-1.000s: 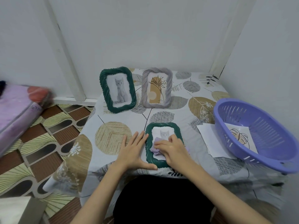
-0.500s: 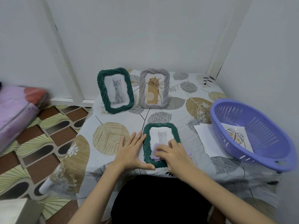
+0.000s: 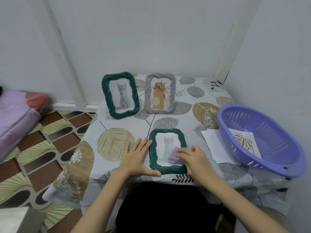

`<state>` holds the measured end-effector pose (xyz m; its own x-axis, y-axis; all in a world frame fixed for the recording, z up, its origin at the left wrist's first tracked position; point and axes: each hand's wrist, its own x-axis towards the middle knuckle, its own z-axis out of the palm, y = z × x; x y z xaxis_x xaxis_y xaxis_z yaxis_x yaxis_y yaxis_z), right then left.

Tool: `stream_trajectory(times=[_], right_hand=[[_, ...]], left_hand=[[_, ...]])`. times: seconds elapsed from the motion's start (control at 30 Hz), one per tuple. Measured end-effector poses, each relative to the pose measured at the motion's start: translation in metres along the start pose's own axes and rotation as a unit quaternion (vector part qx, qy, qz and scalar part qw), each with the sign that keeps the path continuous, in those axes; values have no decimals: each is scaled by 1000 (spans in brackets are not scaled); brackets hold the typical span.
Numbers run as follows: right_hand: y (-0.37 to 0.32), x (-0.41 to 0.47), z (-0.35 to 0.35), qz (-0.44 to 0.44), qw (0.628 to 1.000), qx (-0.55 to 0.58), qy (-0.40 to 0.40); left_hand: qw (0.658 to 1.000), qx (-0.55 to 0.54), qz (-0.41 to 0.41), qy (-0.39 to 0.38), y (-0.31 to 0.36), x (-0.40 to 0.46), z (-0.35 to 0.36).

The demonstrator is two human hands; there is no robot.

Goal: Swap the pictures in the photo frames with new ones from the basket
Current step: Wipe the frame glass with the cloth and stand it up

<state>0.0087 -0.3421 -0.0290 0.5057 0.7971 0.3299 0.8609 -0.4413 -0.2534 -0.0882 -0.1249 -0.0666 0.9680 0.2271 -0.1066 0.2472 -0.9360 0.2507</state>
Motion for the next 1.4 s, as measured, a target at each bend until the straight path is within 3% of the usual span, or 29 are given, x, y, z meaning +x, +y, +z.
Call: stream_trajectory(times=[0.1,0.23,0.33,0.53,0.7,0.83,1.1,1.27,1.4], right_hand=[[-3,22,5,65,998,9,-19],[-25,14,8,-19,998,46,-46],[-11,-9,0,-70,997,28,-9],[16,18,3,-6,1000,-8,29],[21,75,28,97,995,14,14],[0,90,43,105,993,52,20],[-36,51,25,77,979,170,-79],[-19,-8,3,-11,996,64,-55],[3,6,3,11,1000,-15,-3]], left_hand=[[1000,-1,-2,5,1,0,0],[1000,-8,-1,9,1,0,0],[1000,-4,-2,10,1,0,0],[1000,-1,2,4,-1,1,1],[1000,-8,6,4,-2,1,1],[1000,-11,3,7,-2,2,1],[1000,-14,3,15,0,1,1],[1000,-15,1,15,0,2,0],[1000,-20,2,5,0,1,-1]])
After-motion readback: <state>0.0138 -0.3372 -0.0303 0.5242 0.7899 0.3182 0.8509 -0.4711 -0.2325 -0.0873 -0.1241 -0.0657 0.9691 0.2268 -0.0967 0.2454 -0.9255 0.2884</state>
